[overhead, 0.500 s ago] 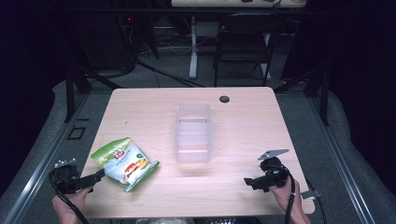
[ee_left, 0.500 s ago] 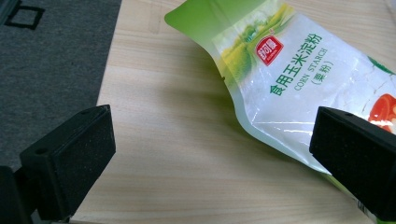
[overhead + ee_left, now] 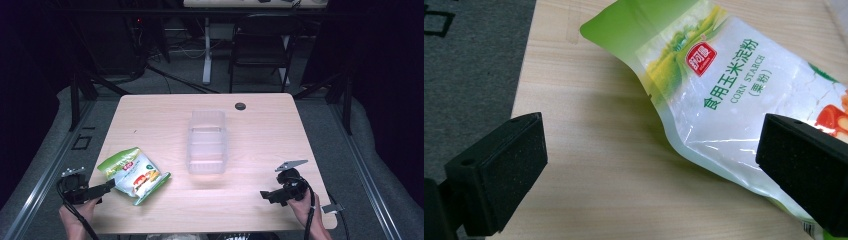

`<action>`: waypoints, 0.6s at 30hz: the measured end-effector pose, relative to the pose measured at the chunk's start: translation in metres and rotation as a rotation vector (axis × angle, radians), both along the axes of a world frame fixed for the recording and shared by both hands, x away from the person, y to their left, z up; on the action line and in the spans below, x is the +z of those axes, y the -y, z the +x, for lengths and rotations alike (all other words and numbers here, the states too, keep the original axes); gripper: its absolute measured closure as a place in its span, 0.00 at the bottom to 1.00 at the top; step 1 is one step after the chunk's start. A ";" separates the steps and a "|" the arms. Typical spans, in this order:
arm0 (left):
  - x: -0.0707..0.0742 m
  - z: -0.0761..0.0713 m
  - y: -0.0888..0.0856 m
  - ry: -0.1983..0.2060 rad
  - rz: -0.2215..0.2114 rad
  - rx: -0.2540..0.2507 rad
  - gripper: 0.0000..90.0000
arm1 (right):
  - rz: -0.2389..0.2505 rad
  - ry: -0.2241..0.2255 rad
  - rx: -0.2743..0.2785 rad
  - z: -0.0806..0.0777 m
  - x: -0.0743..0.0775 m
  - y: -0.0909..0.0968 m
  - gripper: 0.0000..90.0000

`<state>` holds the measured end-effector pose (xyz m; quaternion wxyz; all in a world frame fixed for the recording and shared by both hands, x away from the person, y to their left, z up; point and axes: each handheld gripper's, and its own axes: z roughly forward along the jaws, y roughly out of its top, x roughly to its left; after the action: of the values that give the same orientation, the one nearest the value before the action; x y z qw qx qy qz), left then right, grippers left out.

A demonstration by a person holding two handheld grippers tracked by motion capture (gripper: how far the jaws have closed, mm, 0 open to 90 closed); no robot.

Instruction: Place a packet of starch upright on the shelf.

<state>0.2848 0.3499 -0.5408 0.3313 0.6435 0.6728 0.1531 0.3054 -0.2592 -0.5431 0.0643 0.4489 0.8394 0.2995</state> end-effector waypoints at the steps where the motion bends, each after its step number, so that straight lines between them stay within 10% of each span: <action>1: 0.000 0.000 0.000 -0.001 0.000 -0.003 0.00 | 0.001 0.000 0.003 0.000 0.001 0.000 0.13; 18: 0.002 0.014 -0.001 0.053 -0.076 0.005 0.00 | -0.003 0.007 0.002 -0.002 0.001 -0.002 0.15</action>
<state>0.2987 0.3505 -0.5384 0.3728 0.6247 0.6706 0.1454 0.3032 -0.2571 -0.5423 0.0673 0.4468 0.8402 0.2999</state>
